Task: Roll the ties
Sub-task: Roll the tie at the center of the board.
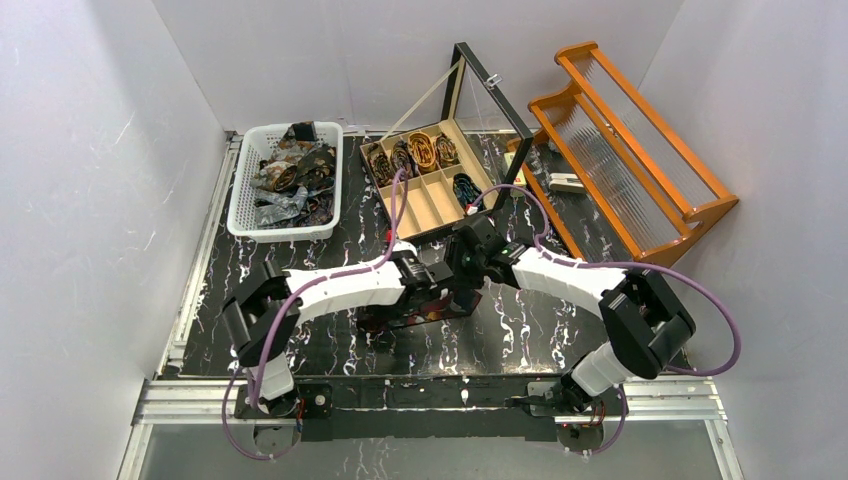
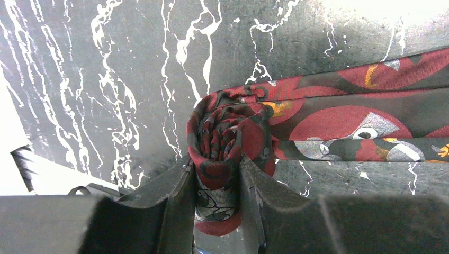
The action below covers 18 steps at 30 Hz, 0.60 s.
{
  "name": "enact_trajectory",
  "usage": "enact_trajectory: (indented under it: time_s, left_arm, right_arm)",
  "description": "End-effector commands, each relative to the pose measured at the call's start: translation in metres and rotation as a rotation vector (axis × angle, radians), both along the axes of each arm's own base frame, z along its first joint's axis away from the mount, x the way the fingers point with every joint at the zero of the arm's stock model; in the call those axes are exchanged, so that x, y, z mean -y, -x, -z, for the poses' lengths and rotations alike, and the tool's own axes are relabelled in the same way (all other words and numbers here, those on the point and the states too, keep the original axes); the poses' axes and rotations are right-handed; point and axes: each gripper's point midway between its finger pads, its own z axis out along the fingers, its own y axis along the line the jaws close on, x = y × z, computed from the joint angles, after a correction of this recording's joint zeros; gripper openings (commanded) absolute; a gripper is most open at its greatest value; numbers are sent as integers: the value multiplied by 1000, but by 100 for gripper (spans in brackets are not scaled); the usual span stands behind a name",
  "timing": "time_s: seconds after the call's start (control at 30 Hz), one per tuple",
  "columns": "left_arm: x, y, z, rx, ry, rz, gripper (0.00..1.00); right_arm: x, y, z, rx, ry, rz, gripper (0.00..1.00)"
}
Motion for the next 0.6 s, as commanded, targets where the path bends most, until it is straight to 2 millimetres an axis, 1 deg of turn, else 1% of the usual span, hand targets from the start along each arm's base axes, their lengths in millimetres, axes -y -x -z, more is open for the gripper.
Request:
enact_trajectory:
  time_s: [0.0, 0.13, 0.23, 0.4, 0.5, 0.57]
  left_arm:
    - [3, -4, -8, 33, -81, 18, 31]
    - [20, -8, -7, 37, -71, 30, 37]
    - [37, -12, -7, 36, -27, 40, 46]
    - [61, -14, 2, 10, 49, 56, 56]
    - [72, -14, 7, -3, 98, 60, 58]
    - [82, -14, 8, -5, 148, 65, 59]
  right_arm:
    - [15, -6, -2, 17, 16, 73, 54]
    - [19, -8, -1, 7, 8, 85, 55]
    - [20, -8, 2, -9, 0, 79, 55]
    - [19, -6, 5, -28, -7, 61, 56]
    - [21, -7, 6, -29, -1, 60, 56]
    - [18, -5, 7, -45, -18, 44, 56]
